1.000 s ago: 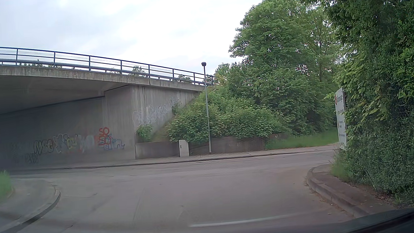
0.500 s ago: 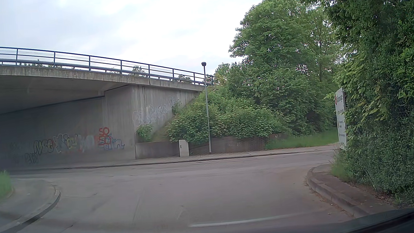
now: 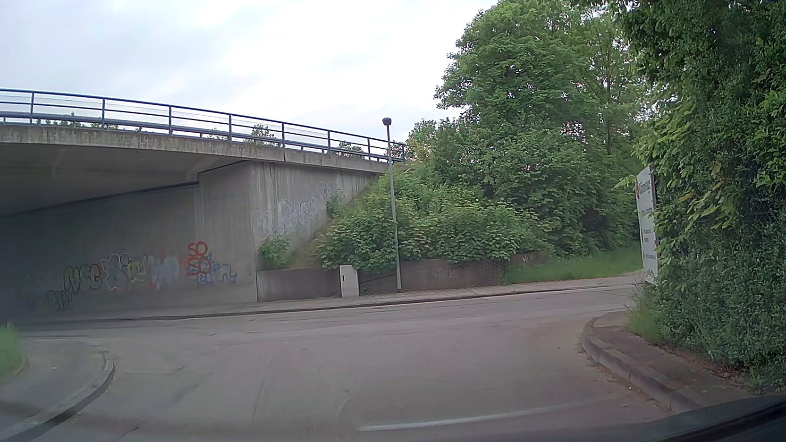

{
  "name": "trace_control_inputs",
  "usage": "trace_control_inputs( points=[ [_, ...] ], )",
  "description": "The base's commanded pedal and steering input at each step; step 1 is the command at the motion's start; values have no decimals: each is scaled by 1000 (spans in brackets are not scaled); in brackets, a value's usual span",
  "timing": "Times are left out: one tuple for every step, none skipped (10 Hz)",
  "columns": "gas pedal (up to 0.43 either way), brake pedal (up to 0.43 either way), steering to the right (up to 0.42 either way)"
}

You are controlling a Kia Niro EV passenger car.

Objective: Follow the waypoints while adhering to traffic rules and regulations

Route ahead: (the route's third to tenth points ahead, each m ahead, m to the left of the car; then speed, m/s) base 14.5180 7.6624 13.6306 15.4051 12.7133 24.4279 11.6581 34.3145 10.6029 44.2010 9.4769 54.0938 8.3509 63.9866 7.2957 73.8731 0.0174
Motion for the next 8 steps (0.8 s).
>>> trace_control_inputs(
  points=[
    [0, 268, -7],
    [0, 268, -7],
    [0, 268, -7],
    [0, 268, -7],
    [0, 268, -7],
    [0, 268, -8],
    [0, 268, -8],
    [0, 268, -8]
  ],
)
